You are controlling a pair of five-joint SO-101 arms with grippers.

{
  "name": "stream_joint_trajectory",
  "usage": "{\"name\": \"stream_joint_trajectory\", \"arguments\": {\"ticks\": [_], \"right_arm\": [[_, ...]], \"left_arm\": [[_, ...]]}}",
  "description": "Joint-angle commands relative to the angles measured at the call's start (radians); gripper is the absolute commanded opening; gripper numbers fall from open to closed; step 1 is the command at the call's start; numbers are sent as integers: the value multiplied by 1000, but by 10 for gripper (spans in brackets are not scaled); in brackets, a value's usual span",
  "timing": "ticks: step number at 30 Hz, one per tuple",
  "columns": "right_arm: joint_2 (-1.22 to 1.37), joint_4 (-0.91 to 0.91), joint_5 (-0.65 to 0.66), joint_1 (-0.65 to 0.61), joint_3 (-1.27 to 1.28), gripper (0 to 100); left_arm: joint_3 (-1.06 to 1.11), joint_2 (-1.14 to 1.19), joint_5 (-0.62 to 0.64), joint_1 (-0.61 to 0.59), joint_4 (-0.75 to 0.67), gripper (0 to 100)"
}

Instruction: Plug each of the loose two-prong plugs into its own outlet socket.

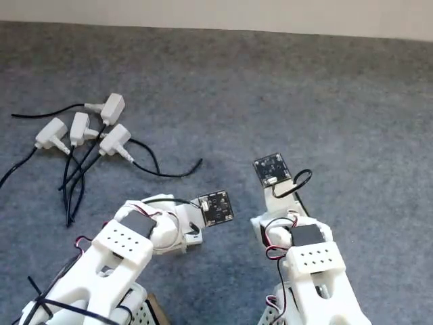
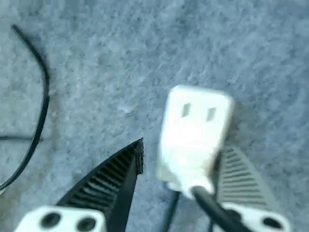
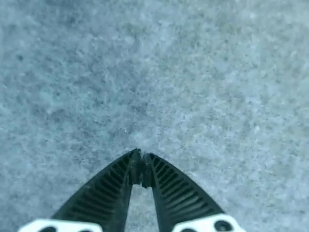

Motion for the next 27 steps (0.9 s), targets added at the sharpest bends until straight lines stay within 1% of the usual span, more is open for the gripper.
{"name": "stream_joint_trajectory", "arguments": {"ticks": [1, 3, 4, 8, 10, 13, 17, 21, 24, 27], "right_arm": [[-19, -18, -8, 12, -4, 5], [-19, -18, -9, 12, -4, 5], [-21, -18, -9, 12, -4, 5], [-21, -28, -8, 42, -4, 5], [-21, -65, -8, 68, 2, 5], [-22, -150, -3, 102, 36, 5], [-22, -228, -3, 136, 56, 5], [-53, -271, -3, 143, 88, 5], [-189, -268, -3, 143, 145, 5], [-395, -196, -2, 148, 213, 5]], "left_arm": [[-19, -15, 34, -16, -23, 82], [-53, -15, 114, -64, -26, 11], [-81, -13, 143, -99, -26, 2], [-208, -2, 158, -236, -21, 5], [-283, 47, 160, -285, -21, 5], [-432, 214, 160, -348, -21, 5], [-696, 512, 190, -412, -18, 5], [-964, 786, 193, -418, 72, 5], [-1139, 958, 193, -429, 149, 5], [-1277, 1078, 193, -452, 215, 5]]}}
